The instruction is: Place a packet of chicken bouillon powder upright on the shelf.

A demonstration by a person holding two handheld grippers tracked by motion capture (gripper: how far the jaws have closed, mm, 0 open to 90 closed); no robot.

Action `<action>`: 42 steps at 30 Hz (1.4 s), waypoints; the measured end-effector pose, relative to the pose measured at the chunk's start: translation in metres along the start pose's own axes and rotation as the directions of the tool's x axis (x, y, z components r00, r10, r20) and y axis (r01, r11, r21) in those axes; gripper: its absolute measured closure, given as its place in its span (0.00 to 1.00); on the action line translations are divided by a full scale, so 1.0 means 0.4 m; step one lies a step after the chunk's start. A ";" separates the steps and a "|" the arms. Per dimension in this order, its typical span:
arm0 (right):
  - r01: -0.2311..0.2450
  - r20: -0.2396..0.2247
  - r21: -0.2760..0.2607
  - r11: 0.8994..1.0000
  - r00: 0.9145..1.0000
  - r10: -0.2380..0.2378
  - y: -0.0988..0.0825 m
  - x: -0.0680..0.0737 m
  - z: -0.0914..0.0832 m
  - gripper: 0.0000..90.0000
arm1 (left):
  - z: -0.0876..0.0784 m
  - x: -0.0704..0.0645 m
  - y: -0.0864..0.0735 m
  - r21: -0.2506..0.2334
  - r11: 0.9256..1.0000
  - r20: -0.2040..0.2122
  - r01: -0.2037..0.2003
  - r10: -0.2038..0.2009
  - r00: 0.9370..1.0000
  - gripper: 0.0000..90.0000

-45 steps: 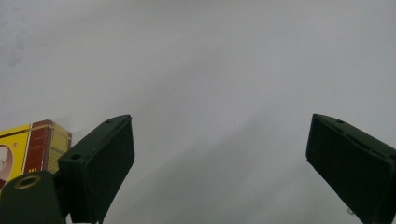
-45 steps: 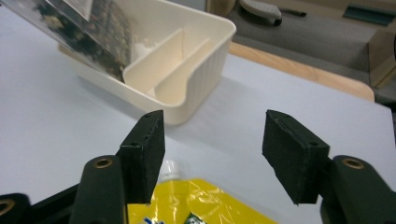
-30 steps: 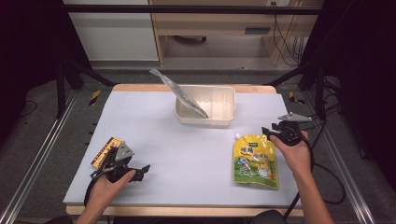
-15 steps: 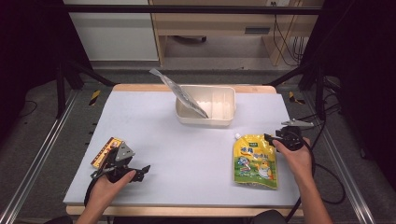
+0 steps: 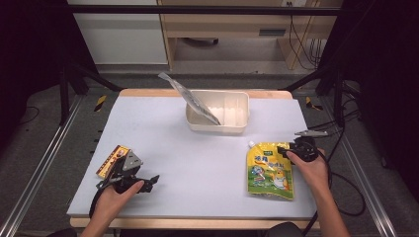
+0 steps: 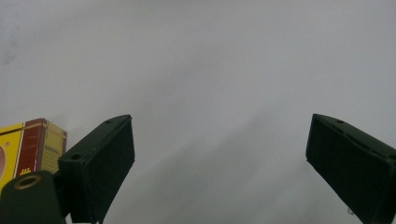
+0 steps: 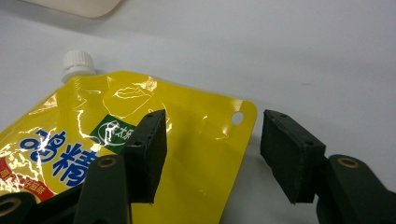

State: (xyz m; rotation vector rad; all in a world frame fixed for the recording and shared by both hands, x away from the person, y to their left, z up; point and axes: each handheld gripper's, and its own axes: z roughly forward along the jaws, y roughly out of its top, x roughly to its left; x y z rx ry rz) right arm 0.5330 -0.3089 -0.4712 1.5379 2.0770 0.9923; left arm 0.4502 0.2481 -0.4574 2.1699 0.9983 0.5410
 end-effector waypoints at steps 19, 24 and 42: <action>0.047 -0.055 -0.041 0.998 0.997 -0.049 0.000 0.041 -0.034 0.63 | 0.002 -0.001 0.000 0.001 1.000 0.000 -0.003 0.003 1.000 0.09; 0.062 -0.060 -0.031 0.998 0.996 -0.064 -0.001 0.055 -0.034 0.69 | 0.001 -0.002 0.000 0.001 1.000 0.000 -0.004 0.004 1.000 0.09; 0.067 -0.003 -0.002 0.998 0.998 -0.067 0.009 0.045 -0.027 1.00 | 0.002 -0.001 0.000 0.003 1.000 -0.002 -0.003 0.003 1.000 0.09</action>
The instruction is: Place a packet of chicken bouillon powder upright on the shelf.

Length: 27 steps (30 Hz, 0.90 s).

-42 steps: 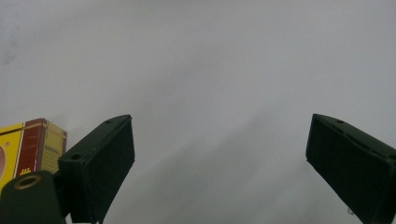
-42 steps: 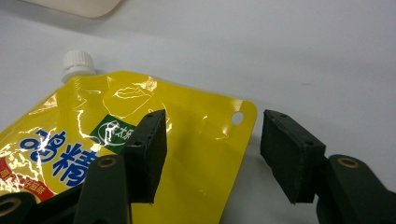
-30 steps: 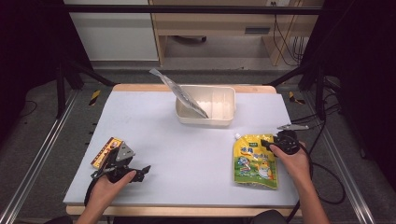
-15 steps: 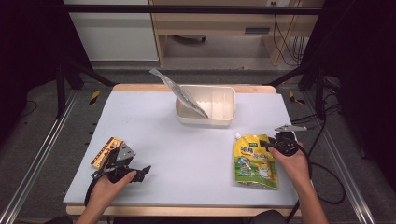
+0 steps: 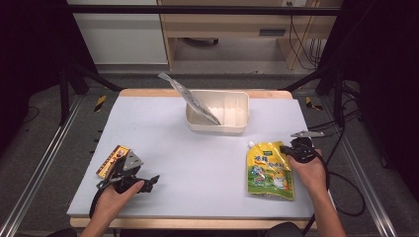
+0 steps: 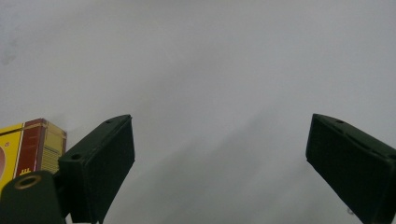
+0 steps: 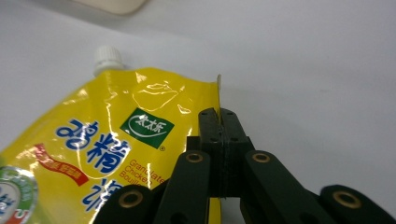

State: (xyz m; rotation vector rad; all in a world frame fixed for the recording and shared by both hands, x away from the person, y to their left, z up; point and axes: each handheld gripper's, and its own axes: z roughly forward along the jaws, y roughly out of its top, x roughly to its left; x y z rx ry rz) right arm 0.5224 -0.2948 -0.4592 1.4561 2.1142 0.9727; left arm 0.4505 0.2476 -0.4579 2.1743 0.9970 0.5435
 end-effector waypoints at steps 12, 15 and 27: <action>0.059 -0.028 -0.123 0.991 0.998 -0.063 0.082 0.077 -0.068 1.00 | -0.002 0.001 0.000 -0.002 1.000 -0.002 0.000 0.000 1.000 0.09; 0.081 -0.037 -0.144 0.986 0.995 -0.087 0.104 0.098 -0.083 1.00 | -0.002 0.001 0.000 -0.002 1.000 -0.001 -0.001 0.001 1.000 0.09; 0.143 -0.071 -0.211 0.967 0.984 -0.161 0.165 0.169 -0.117 1.00 | -0.002 0.001 0.000 -0.007 1.000 -0.003 0.003 -0.003 1.000 0.09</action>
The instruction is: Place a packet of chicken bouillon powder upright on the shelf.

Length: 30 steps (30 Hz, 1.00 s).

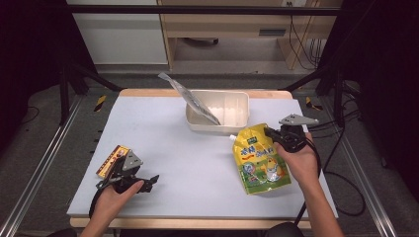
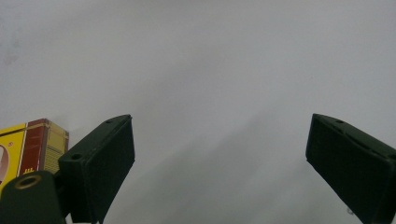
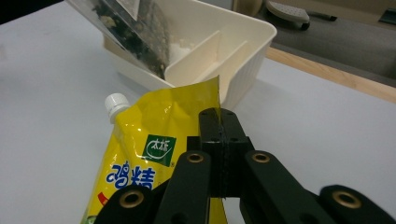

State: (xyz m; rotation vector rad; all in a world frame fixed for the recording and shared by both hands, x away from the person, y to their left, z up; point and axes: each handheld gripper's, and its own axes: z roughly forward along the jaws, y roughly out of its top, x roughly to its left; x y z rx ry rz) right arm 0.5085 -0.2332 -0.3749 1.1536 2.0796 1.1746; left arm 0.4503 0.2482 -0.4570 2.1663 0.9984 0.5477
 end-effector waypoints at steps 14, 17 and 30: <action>0.062 -0.052 -0.055 0.997 0.997 -0.065 0.061 0.063 -0.018 1.00 | -0.002 0.001 0.000 0.002 1.000 0.000 -0.004 0.004 1.000 0.09; 0.067 -0.060 -0.062 0.996 0.996 -0.071 0.067 0.072 -0.020 1.00 | -0.002 0.001 0.000 0.002 1.000 0.001 -0.003 0.003 1.000 0.09; 0.087 -0.093 -0.085 0.993 0.991 -0.095 0.086 0.100 -0.027 1.00 | -0.002 0.001 0.000 0.003 1.000 0.000 -0.004 0.004 1.000 0.09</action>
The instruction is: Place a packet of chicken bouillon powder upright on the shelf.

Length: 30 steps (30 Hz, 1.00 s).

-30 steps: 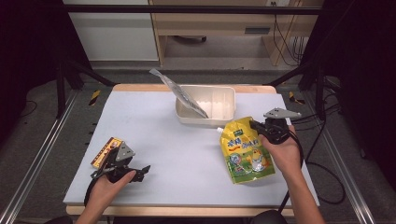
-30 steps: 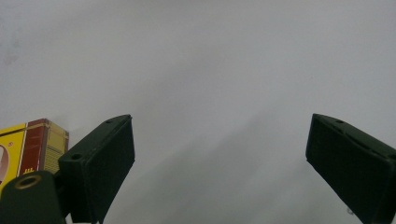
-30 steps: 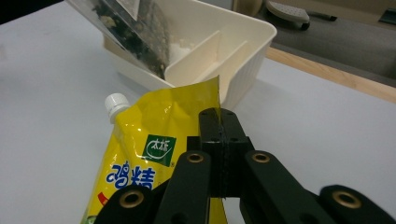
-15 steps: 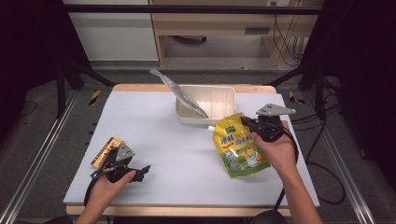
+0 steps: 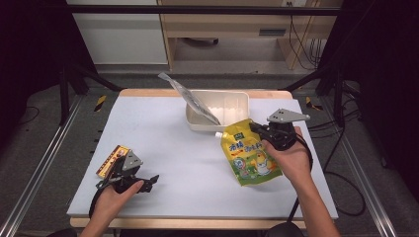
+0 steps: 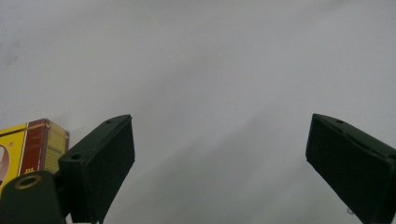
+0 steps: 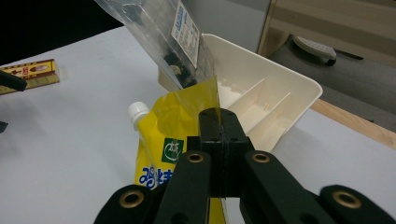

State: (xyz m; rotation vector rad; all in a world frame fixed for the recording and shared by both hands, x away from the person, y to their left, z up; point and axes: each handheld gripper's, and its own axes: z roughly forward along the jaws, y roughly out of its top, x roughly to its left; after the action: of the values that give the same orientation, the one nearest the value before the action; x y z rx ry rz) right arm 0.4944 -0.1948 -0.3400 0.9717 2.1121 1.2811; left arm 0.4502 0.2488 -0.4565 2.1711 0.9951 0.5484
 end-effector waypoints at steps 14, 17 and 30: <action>0.029 -0.037 -0.024 0.999 0.999 -0.030 0.024 0.034 -0.009 1.00 | 0.000 -0.001 0.000 -0.004 1.000 0.002 0.005 -0.005 1.000 0.09; 0.029 -0.050 -0.038 0.999 0.998 -0.031 0.028 0.043 -0.016 1.00 | 0.000 0.000 0.000 -0.002 1.000 0.004 0.001 -0.001 1.000 0.09; 0.061 -0.126 -0.088 0.994 0.989 -0.072 0.058 0.084 -0.028 1.00 | -0.023 -0.004 0.036 -0.045 0.999 0.031 -0.012 0.013 0.999 0.11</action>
State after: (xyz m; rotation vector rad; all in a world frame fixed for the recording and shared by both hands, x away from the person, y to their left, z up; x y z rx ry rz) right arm 0.4729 -0.1678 -0.3155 0.7954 2.1488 1.4216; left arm 0.4507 0.2443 -0.4400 2.1413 0.9442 0.5360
